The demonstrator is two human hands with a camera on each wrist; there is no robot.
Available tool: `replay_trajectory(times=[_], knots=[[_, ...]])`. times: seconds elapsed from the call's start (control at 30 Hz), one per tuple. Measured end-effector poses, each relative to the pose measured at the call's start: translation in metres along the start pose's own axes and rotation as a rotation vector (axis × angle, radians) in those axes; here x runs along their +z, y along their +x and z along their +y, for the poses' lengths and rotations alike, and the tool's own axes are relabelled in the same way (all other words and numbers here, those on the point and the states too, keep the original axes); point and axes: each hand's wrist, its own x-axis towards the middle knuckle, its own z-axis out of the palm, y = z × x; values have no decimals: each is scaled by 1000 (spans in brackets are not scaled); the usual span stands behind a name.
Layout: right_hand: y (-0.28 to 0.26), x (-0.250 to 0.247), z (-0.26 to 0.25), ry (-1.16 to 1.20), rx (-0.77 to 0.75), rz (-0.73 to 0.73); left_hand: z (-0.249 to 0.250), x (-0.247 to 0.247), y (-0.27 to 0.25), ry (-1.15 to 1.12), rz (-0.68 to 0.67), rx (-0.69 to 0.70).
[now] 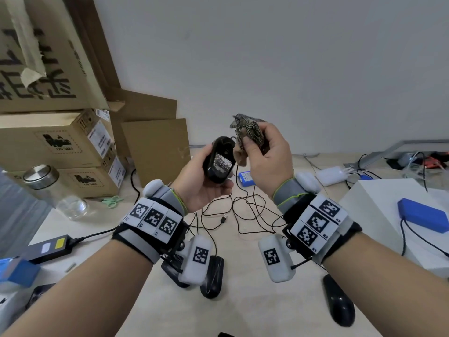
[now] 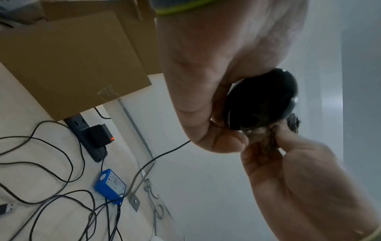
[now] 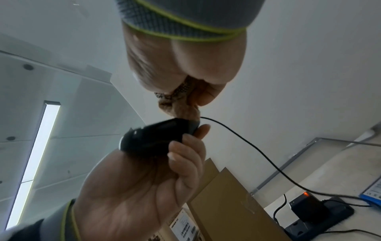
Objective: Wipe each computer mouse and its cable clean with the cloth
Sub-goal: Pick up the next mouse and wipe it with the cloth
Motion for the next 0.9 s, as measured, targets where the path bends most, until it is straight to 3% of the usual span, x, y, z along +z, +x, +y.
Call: replay_trajectory(times=[0.1,0.2,0.33,0.4,0.47,0.6,0.8,0.9], knots=[[2,-6,5,-89,-7,36,2,-3,-1,-65,5,-9],[-5,-2,0,-252,-87,-24,0,2,0,-64,23,15],[-32,12,-8,-323,-221,-187,-3,9,7,-99,257,116],[-38,12,-7,-332,-250,-260,-4,9,8,-96,291,121],[-29,7,-1,-341,-240,-229,-5,9,6,-55,276,108],[-7,0,14,-427,-56,-19,-8,10,2,31,204,56],[-42,11,-1,-370,-263,-249,-7,3,11,-50,251,67],[-14,-1,7,-410,-191,-116,-3,1,7,-7,149,32]])
